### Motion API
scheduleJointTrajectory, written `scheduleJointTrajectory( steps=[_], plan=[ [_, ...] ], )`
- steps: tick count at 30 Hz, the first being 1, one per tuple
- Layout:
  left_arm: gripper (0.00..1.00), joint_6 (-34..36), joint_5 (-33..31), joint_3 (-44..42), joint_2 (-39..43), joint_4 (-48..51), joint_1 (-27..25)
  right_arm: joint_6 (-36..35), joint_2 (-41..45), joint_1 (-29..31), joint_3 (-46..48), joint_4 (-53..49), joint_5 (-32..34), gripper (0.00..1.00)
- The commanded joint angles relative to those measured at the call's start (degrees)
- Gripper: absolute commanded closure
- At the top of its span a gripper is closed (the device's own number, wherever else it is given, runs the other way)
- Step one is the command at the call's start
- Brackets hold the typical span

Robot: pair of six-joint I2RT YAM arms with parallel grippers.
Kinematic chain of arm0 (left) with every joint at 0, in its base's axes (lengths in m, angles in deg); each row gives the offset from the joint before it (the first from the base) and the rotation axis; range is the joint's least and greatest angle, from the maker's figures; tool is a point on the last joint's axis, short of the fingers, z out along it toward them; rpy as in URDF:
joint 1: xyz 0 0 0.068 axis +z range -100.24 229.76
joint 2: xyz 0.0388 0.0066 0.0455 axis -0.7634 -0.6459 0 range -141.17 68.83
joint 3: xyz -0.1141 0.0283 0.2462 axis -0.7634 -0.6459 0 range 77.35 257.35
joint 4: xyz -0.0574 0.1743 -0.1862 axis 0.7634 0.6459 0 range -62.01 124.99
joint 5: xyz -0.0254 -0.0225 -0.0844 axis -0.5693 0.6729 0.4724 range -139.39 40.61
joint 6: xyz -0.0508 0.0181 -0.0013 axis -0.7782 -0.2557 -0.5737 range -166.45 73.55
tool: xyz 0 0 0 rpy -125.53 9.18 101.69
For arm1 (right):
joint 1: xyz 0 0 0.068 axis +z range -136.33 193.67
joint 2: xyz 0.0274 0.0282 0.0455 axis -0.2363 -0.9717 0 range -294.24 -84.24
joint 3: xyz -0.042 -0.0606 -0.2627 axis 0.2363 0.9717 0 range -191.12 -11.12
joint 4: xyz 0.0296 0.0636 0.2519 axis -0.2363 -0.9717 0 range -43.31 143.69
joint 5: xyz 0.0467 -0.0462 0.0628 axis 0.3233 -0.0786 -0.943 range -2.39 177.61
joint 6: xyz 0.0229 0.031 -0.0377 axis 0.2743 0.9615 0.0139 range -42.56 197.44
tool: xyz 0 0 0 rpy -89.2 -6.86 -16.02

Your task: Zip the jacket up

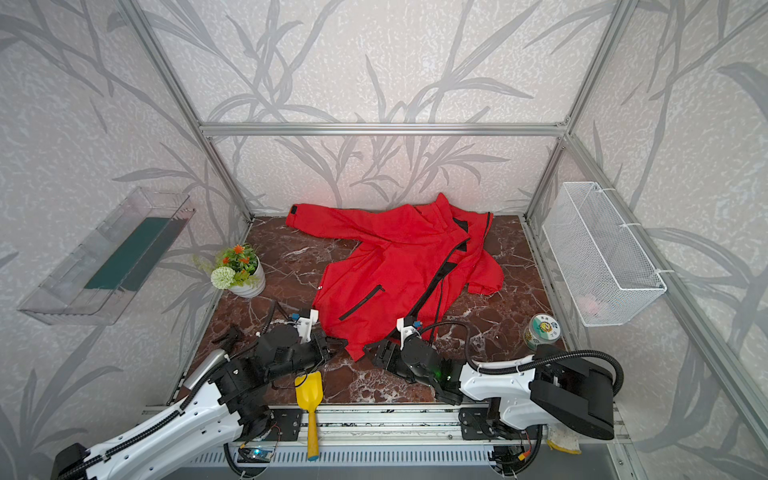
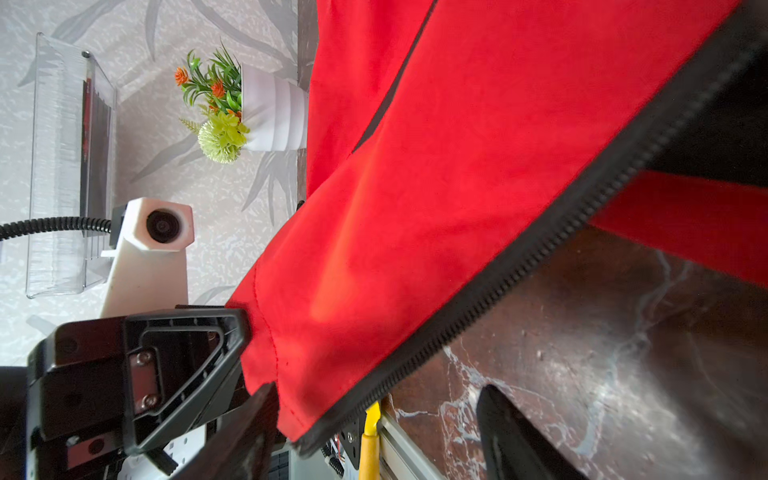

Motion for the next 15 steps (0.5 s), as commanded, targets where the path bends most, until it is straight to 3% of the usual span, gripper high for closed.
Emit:
scheduleJointTrajectory(
  steps=[1,9,15],
  plan=[
    [1.0,0.0,0.0,0.5,0.5,0.7,0.0,-1.1,-0.8,0.6,-1.4,7.4,-0.7,0.33],
    [1.0,-0.1,0.1,0.5,0.7,0.9,0.0,-2.3,-0.9,0.6,-1.3,7.6,-0.1,0.59],
    [1.0,0.2,-0.1,0.6,0.8,0.9,0.0,-2.6,0.0,0.5,0.0,9.0,1.5,0.88]
  ],
)
